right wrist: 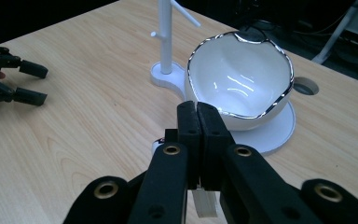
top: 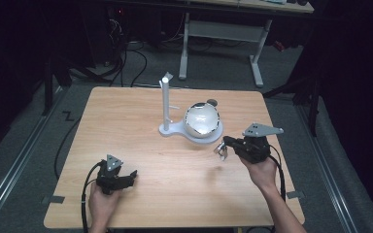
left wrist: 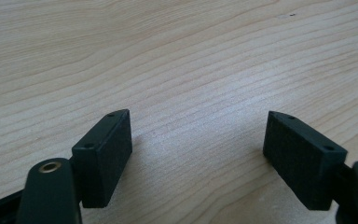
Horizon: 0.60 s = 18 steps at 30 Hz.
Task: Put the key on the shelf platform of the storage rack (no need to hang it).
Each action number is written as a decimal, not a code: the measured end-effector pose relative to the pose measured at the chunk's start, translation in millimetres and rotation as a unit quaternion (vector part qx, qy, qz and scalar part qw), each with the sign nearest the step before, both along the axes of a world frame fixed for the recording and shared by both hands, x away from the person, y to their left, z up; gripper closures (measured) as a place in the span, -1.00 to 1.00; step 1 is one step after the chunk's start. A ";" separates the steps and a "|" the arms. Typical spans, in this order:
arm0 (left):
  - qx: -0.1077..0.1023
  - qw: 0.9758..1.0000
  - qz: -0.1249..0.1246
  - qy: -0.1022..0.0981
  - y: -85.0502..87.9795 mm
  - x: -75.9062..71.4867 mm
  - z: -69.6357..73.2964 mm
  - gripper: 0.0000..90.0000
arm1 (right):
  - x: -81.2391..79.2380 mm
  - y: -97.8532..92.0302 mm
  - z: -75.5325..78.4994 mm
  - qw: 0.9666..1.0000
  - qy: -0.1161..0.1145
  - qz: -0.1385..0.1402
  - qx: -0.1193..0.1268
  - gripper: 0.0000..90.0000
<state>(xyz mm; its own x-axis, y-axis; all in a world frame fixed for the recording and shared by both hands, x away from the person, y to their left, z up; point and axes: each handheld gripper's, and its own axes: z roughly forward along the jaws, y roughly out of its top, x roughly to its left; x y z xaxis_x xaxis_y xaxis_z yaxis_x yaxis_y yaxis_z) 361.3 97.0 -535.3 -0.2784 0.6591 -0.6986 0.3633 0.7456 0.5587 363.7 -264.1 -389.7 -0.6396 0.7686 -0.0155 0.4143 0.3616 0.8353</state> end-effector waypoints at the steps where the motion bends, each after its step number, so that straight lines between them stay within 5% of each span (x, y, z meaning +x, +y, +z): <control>1: 0.000 1.000 0.000 0.000 0.0 0.0 0.0 -0.47 | 0.0 0.0 0.0 1.000 0.000 0.000 0.000 0.99; 18: 0.001 1.000 -0.001 0.000 -0.2 -0.2 -0.2 -0.48 | 35.1 9.0 17.5 1.000 -0.002 0.001 0.002 0.99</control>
<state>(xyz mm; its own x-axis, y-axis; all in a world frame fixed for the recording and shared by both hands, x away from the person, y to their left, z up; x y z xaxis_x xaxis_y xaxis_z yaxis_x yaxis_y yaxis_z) 361.1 96.7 -535.5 -0.2775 0.6612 -0.6970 0.3639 0.7438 0.5607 398.9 -255.0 -372.2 -0.6411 0.7673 -0.0145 0.4105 0.3589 0.8383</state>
